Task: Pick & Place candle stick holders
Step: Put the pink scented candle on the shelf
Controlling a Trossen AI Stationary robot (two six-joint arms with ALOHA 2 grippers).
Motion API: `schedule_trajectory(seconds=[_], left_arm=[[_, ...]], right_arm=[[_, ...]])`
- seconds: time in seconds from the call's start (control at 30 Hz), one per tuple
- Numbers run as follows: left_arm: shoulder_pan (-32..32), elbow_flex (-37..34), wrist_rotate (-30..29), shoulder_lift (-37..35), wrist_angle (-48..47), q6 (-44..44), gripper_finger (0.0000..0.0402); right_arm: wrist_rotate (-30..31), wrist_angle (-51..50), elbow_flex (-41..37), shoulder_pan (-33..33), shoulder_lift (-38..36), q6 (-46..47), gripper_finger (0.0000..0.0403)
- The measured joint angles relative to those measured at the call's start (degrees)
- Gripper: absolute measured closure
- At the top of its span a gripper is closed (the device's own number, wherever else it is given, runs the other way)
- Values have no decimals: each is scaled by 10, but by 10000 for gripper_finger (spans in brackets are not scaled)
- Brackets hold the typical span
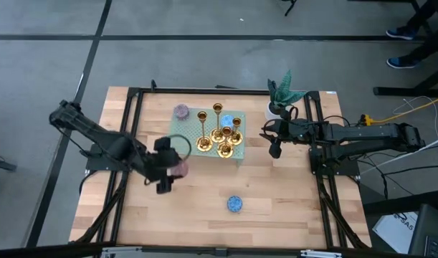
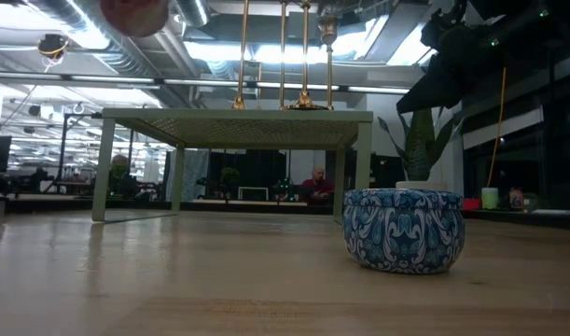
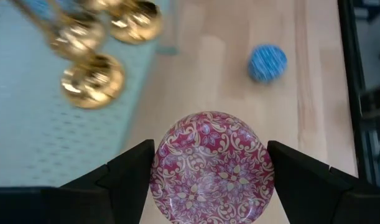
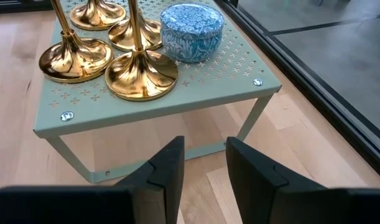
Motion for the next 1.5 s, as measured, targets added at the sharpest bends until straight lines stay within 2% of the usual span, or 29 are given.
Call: schedule_trajectory(seconds=[0.3,0.57,0.87,0.97,1.13,1.33,1.5], left_arm=[[94,0,-10,-66,10,50,120],[222,26,2,-80,11,121,120],[366,87,16,-41,12,195,120],[407,99,39,-19,22,217,120],[462,112,117,29,65,261,120],[521,145,129,85,64,324,120],[561,161,190,120,66,337,120]], right_arm=[[0,0,0,0,0,0,281],[0,0,0,0,0,0,281],[0,0,0,0,0,0,281],[0,0,0,0,0,0,281],[0,0,0,0,0,0,281],[0,0,0,0,0,0,281],[0,0,0,0,0,0,281]])
